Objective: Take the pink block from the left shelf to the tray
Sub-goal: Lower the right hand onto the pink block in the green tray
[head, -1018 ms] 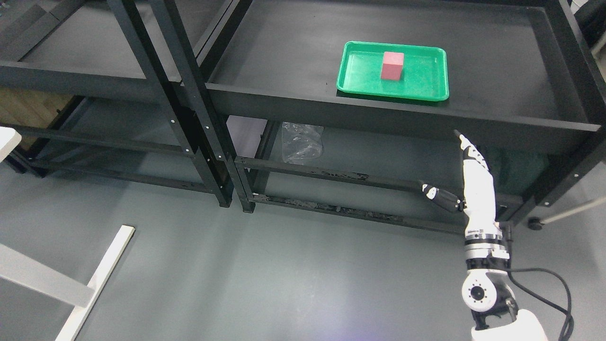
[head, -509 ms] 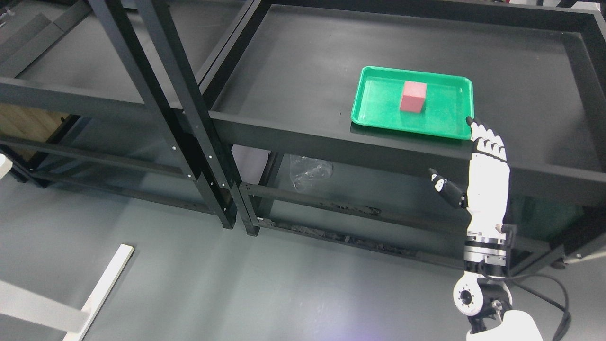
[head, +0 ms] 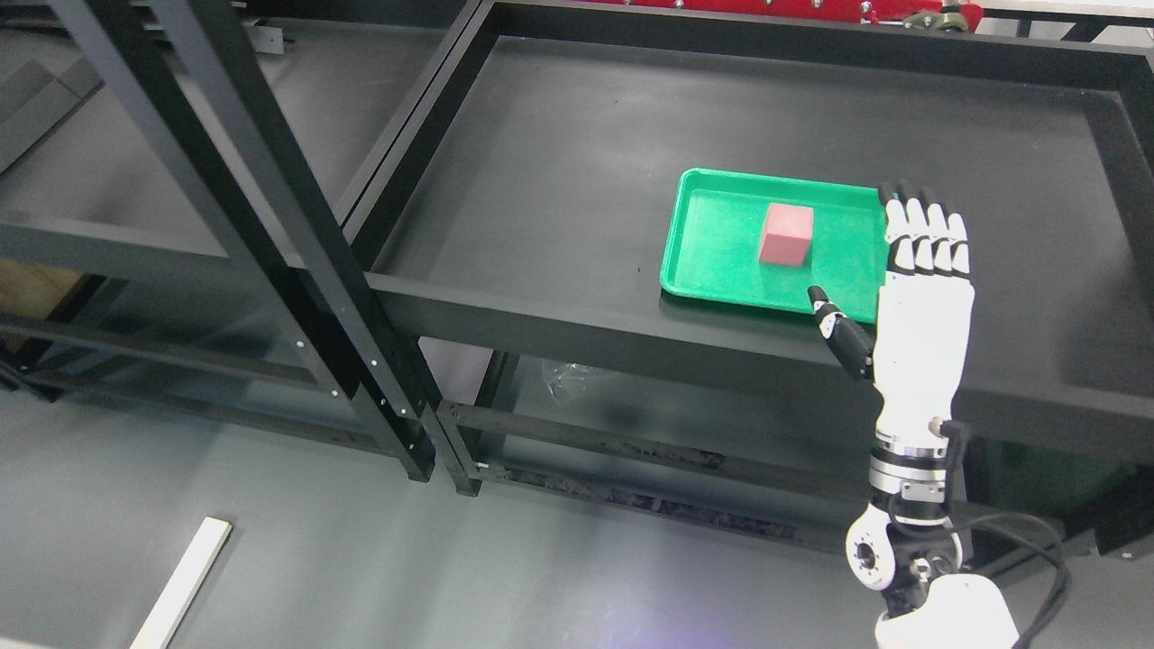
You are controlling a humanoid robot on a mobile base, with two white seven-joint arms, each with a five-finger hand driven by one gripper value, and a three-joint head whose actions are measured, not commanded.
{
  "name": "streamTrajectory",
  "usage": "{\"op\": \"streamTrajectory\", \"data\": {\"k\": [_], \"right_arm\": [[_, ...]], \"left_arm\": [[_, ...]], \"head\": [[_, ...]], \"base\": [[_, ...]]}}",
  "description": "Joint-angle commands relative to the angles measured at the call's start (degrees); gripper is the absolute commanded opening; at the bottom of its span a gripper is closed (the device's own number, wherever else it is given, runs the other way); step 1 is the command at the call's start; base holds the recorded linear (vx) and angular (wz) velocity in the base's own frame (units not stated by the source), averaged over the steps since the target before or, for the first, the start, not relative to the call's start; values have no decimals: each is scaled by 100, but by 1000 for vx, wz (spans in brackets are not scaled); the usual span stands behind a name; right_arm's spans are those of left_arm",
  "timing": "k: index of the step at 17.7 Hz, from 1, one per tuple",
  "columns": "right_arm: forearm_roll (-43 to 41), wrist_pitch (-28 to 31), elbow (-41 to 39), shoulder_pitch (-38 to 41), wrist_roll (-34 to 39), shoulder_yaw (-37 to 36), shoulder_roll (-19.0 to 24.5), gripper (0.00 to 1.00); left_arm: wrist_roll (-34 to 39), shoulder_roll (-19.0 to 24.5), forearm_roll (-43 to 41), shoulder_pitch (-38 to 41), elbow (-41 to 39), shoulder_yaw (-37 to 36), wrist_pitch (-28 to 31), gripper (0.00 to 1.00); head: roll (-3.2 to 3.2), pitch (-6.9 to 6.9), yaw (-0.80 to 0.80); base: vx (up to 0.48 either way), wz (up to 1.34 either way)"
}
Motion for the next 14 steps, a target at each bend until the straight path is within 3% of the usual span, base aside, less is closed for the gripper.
{"op": "streamTrajectory", "data": {"k": [1,8,14], "right_arm": [[747,-12,-25,-61,1364,12,13,98],[747,-30,-16,-158,3528,-23,13,98],[-167,-38,54,-316,4470,-137,13,99]], "left_arm": [[1,100,0,114,-100,0,1,100],[1,100,0,114,-100,0,1,100],[1,100,0,114,-100,0,1,100]], "head": [[0,0,0],[0,0,0],[0,0,0]], "base": [[221,-68],[200,-106],[165,-92]]}}
